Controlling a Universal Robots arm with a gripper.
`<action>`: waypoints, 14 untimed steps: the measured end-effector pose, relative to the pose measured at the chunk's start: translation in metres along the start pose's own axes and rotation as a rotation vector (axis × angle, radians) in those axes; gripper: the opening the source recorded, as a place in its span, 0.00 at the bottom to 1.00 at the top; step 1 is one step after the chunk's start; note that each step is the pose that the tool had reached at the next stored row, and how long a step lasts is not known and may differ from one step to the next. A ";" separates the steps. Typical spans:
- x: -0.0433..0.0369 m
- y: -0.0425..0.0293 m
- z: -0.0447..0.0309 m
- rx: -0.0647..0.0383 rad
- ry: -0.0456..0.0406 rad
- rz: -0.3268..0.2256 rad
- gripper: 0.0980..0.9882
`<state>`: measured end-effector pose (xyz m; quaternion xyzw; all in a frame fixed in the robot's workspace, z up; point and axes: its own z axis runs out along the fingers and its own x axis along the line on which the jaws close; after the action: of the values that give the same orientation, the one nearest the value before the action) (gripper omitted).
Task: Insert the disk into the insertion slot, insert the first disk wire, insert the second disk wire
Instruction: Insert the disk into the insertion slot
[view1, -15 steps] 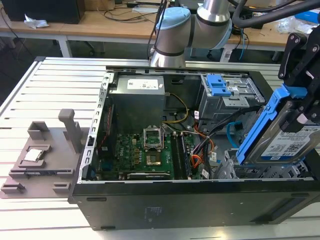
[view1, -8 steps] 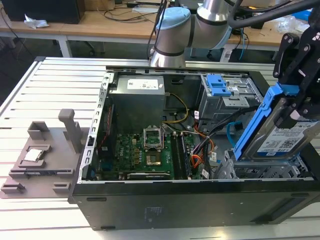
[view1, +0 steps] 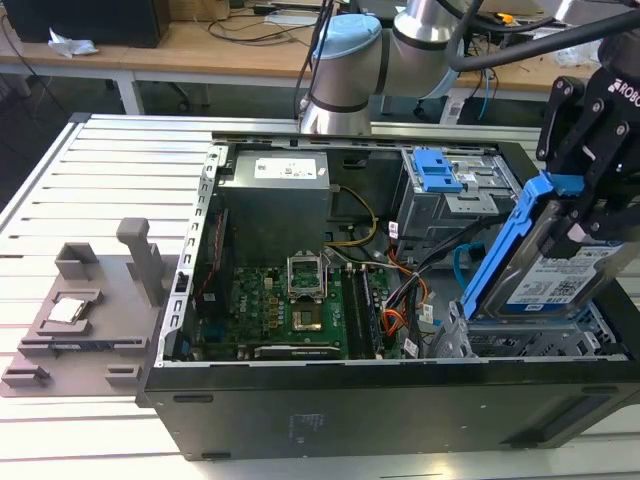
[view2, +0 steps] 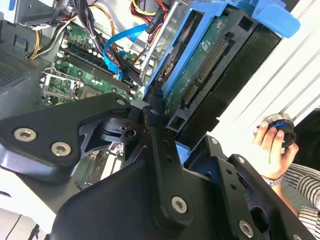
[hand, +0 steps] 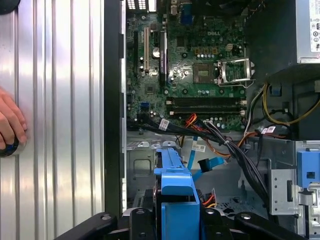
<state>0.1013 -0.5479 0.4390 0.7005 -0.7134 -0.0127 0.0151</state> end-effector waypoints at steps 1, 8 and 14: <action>-0.0008 -0.0010 0.0013 0.000 0.0000 0.000 0.30; -0.0019 -0.0020 0.0113 0.000 -0.0001 0.000 0.30; -0.0020 -0.0024 0.0203 0.000 0.0001 0.000 0.30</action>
<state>0.1029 -0.5461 0.4186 0.7006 -0.7133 -0.0127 0.0151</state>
